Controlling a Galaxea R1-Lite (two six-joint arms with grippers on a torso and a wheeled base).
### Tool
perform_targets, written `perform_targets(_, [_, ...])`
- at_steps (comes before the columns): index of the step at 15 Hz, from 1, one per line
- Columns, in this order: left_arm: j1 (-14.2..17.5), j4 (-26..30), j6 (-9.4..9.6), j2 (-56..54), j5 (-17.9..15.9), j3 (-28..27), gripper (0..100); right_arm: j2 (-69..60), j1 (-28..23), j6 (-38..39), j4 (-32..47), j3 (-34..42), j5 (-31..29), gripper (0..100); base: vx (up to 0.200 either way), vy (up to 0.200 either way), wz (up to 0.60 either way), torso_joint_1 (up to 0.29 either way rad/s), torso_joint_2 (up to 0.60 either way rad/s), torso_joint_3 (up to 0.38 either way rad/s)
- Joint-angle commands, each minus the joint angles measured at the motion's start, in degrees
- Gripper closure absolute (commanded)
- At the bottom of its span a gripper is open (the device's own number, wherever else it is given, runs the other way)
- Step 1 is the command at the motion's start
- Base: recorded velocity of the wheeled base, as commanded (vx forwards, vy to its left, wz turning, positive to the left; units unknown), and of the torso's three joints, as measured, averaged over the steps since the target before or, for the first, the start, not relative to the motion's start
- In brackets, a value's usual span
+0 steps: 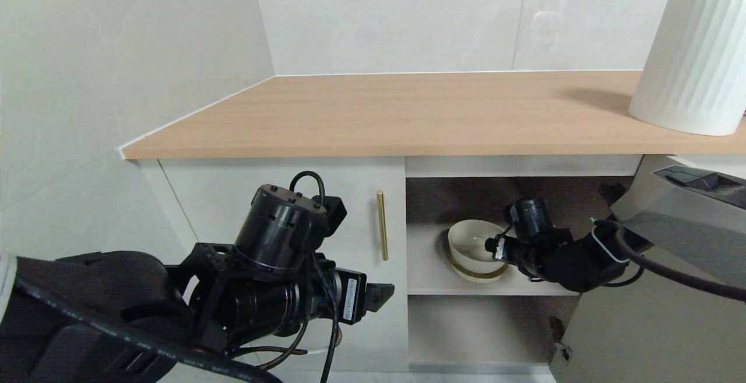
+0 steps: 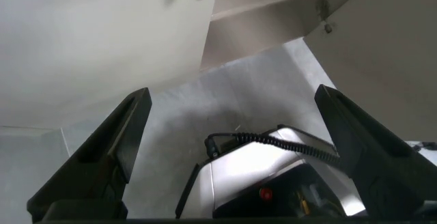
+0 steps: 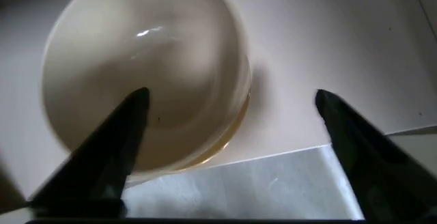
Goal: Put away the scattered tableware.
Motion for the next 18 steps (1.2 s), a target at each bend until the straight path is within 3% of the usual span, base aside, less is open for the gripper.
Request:
perform_targets(1, [1.5,-0.5,-0.06,-2.1,-0.1,0.2,0,-3.4,0.4,0.0,0.9,1.4,0.2,0,0.000,0.000,0.00,0.000,0.00,0.000])
perform_targets(2, [1.9,-0.5,0.47,-3.7,-0.2,0.7,0,-5.9,0.7,0.0,2.6,2.4,0.4,0,0.000,0.000,0.00,0.000,0.00,0.000])
perform_targets(4, [2.9,-0.5,1.53,-9.2,-0.3,1.5,0,-15.1,3.6,-0.2,13.6,5.0,5.4,0,0.000,0.000,0.00,0.000,0.00,0.000])
perform_targets(7, [5.0,-0.5,1.44,-16.8,-0.1,2.7,0,-27.9,8.3,-0.2,24.6,8.8,8.8,0,0.000,0.000,0.00,0.000,0.00,0.000])
perform_targets(9, [5.2,-0.5,1.53,-22.3,-0.3,4.6,0,-34.2,10.5,-0.7,25.2,13.5,10.6,0,0.000,0.000,0.00,0.000,0.00,0.000])
perform_targets(11, [8.4,-0.7,2.49,-26.6,-0.3,6.7,0,-41.1,10.9,-2.9,25.7,17.8,11.7,0,0.000,0.000,0.00,0.000,0.00,0.000])
perform_targets(14, [10.4,-0.5,2.58,-32.6,-0.9,11.6,0,-48.8,11.4,-3.2,32.3,19.4,12.4,0,0.000,0.000,0.00,0.000,0.00,0.000])
perform_targets(18, [10.4,0.3,2.58,-32.8,-1.3,12.1,0,-51.4,14.0,-2.9,33.4,21.9,13.5,0,0.000,0.000,0.00,0.000,0.00,0.000])
